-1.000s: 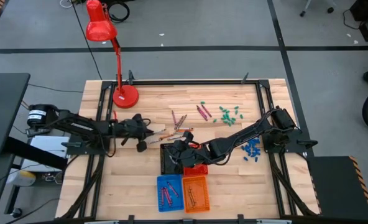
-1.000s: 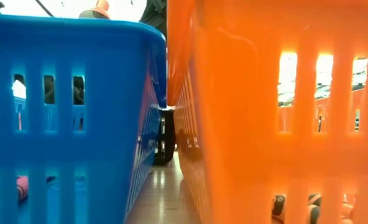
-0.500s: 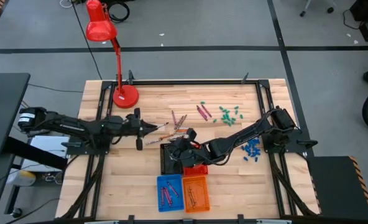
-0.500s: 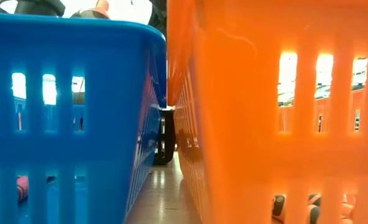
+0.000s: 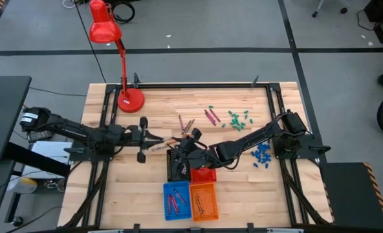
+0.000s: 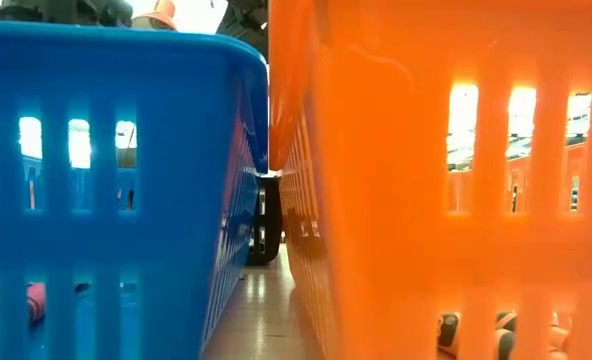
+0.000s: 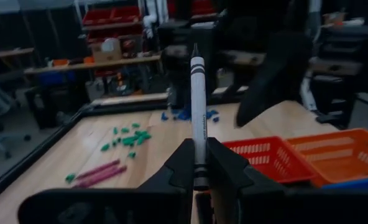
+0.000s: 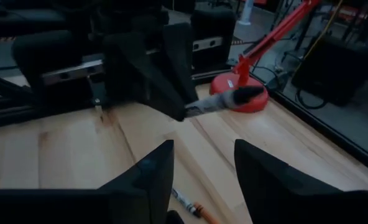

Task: Sort crayons
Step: Put the black crayon into the black basket

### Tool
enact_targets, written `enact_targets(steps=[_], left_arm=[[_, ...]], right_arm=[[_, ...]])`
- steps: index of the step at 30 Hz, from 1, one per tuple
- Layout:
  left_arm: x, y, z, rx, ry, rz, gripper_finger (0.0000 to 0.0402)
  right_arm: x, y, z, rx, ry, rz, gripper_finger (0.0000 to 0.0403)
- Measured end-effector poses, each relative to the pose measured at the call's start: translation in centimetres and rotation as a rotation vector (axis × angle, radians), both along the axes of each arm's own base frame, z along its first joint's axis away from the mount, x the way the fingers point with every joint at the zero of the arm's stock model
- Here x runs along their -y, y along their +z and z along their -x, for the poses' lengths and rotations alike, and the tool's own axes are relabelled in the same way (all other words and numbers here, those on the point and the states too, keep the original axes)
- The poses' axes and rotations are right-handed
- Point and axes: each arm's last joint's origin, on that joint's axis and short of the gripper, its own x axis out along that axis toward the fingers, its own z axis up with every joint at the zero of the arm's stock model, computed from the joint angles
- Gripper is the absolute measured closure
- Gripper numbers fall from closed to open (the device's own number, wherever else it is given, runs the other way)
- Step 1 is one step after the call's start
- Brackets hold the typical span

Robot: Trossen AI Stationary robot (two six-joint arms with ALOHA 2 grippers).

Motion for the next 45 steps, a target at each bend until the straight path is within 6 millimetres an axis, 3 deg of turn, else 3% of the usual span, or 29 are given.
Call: enact_targets(steps=[21, 38, 45], left_arm=[[1.7, 1.0, 0.3, 0.106, -0.101, -0.003, 0.0363], [2.3, 1.4, 0.5, 0.144, -0.137, 0.010, 0.0362], [2.3, 1.4, 0.5, 0.142, -0.137, 0.019, 0.0362]], right_arm=[[-0.6, 2.3, -0.8, 0.159, 0.154, 0.083, 0.0246], [-0.3, 2.7, -1.1, 0.201, 0.242, 0.059, 0.0361], [-0.3, 2.7, -1.1, 0.200, 0.240, 0.058, 0.0366]])
